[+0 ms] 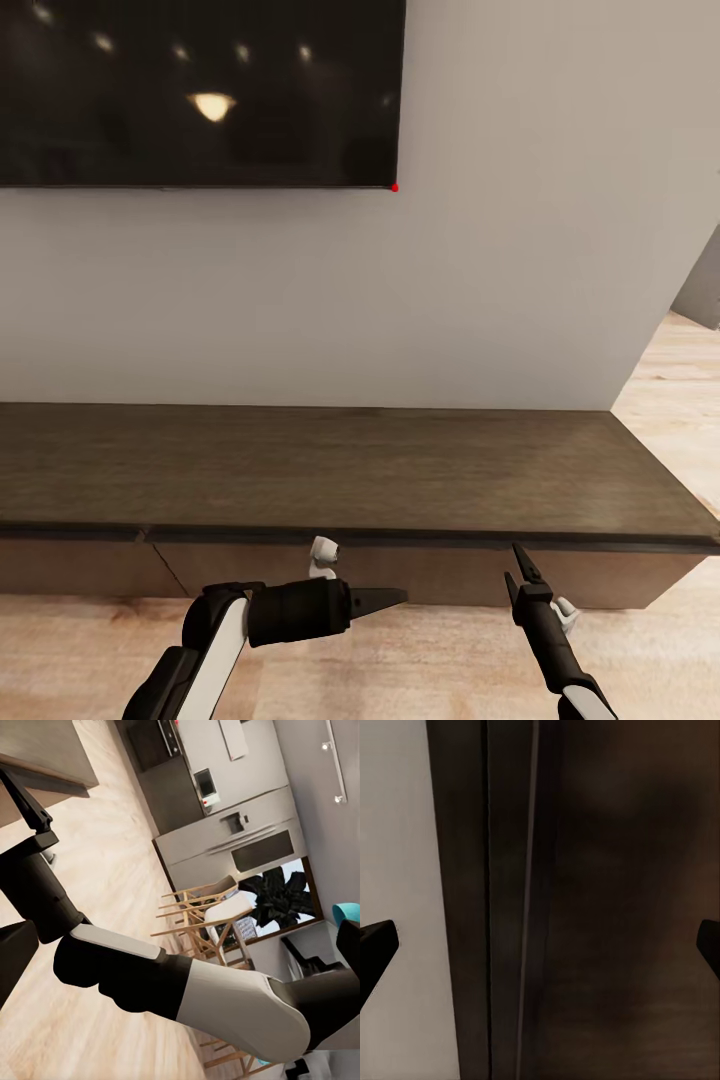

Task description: Place each of the two pumpkins and all three candles from the living room inside a cabinet in the living room (use any cabinet), then make sure every cabinet is closed, and position the cauldron so it is next to a table in the living room.

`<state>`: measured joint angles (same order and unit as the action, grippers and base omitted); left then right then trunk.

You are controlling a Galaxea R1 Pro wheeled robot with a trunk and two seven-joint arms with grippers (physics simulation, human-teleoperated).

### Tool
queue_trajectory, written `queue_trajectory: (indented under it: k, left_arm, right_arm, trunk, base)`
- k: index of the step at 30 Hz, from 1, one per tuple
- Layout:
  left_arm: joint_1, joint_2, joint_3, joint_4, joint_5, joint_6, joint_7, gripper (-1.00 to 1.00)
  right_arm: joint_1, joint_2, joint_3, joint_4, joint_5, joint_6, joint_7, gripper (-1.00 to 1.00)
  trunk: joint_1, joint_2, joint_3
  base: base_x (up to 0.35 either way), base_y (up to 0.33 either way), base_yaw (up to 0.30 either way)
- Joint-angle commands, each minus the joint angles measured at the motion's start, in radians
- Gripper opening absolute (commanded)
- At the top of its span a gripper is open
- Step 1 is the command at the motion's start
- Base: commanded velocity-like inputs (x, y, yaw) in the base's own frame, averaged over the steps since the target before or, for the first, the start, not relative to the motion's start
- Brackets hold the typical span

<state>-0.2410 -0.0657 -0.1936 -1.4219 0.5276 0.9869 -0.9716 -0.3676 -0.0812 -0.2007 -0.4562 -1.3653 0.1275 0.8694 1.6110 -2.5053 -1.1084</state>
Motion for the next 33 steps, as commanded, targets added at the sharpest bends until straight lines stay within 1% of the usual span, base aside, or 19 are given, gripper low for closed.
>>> queue_trajectory:
  k: [1, 7, 11, 18, 25, 33]
  left_arm:
    - [0.000, 0.000, 0.000, 0.000, 0.000, 0.004, -0.002, 1.00]
    - [0.000, 0.000, 0.000, 0.000, 0.000, 0.004, -0.002, 1.00]
    - [0.000, 0.000, 0.000, 0.000, 0.000, 0.005, -0.002, 1.00]
    - [0.000, 0.000, 0.000, 0.001, 0.000, 0.004, -0.002, 1.00]
    - [0.000, 0.000, 0.000, 0.001, 0.000, 0.004, -0.002, 1.00]
    - [0.000, 0.000, 0.000, 0.001, 0.000, 0.004, -0.002, 1.00]
  right_arm:
    - [-0.001, 0.000, 0.000, 0.001, -0.010, 0.011, 0.003, 1.00]
    - [0.000, 0.000, 0.000, 0.001, -0.010, 0.011, 0.003, 1.00]
    - [-0.001, 0.000, 0.000, 0.001, -0.010, 0.010, 0.003, 1.00]
    - [0.000, 0.000, 0.000, 0.001, -0.010, 0.010, 0.003, 1.00]
    - [0.000, 0.000, 0.000, 0.001, -0.010, 0.011, 0.003, 1.00]
    - [0.000, 0.000, 0.000, 0.001, -0.011, 0.011, 0.003, 1.00]
  trunk:
    - [0.000, 0.000, -0.001]
    - [0.000, 0.000, -0.001]
    - [-0.002, 0.001, 0.015]
    - [-0.002, 0.001, 0.015]
    - [-0.002, 0.001, 0.015]
    - [-0.002, 0.001, 0.015]
  base:
    - [0.000, 0.000, 0.000]
    - [0.000, 0.000, 0.000]
    - [0.000, 0.000, 0.000]
    - [0.004, 0.000, 0.000]
    - [0.105, 0.000, 0.000]
    - [0.013, 0.000, 0.000]
